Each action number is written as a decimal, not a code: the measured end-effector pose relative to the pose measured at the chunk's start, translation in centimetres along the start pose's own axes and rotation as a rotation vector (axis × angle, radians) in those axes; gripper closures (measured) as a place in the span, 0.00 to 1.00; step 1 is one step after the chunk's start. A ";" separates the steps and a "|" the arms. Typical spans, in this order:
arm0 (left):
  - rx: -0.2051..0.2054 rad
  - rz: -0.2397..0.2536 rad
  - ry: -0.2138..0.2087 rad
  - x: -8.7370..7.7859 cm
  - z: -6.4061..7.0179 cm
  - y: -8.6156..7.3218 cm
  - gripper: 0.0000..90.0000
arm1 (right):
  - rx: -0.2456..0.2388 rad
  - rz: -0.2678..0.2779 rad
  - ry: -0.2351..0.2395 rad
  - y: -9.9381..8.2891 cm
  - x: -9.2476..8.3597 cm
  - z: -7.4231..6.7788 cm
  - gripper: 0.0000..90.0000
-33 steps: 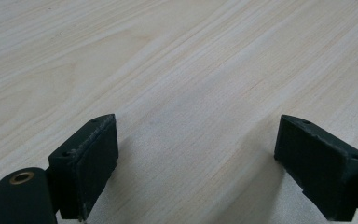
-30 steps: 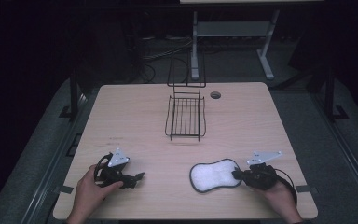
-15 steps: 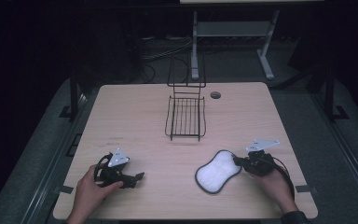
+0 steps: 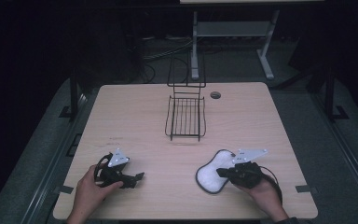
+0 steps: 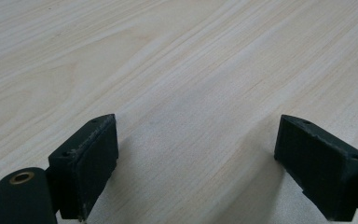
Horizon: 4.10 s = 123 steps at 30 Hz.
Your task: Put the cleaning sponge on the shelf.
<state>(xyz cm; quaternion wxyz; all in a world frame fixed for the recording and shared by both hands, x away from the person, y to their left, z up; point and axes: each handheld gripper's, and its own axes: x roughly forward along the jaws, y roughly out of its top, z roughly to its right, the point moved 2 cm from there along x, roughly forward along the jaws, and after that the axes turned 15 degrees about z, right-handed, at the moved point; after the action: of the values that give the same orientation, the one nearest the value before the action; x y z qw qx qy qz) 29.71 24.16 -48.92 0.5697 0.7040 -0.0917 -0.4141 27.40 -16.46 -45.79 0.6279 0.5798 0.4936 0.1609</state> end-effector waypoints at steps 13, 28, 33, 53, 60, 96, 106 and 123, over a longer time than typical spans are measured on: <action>0.000 0.000 0.000 0.0 0.0 0.0 0.14 | -0.018 -0.071 0.046 -0.9 1.4 -1.4 0.99; 0.000 0.000 0.000 0.0 0.0 0.0 0.14 | 0.025 -0.073 -0.014 -1.6 -0.8 0.3 0.99; 0.000 0.000 0.000 0.0 0.0 0.0 0.14 | 0.037 -0.069 -0.042 -2.0 -1.7 0.9 0.99; 0.000 0.000 0.000 0.0 0.0 0.0 0.14 | 0.097 -0.056 -0.169 -3.8 -6.3 2.9 0.99; -0.001 0.001 0.000 0.0 0.0 0.0 0.14 | 0.103 -0.063 -0.225 -4.2 -7.8 4.0 0.99; 0.000 0.000 0.000 0.0 0.0 0.0 0.14 | 0.198 -0.001 -0.362 -3.0 -8.3 8.6 0.26; 0.000 0.000 0.000 0.0 0.0 0.0 0.14 | 0.192 -0.049 -0.385 -2.7 -6.2 9.1 0.15; -0.001 0.000 0.000 0.0 0.0 0.0 0.14 | 0.169 -0.126 -0.377 -3.2 -4.7 9.1 0.15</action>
<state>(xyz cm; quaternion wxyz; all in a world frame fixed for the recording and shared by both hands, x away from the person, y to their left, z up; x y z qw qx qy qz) 29.71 24.15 -48.93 0.5700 0.7038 -0.0915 -0.4139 31.41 -26.15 -48.02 0.6670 0.6182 0.4145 -0.0322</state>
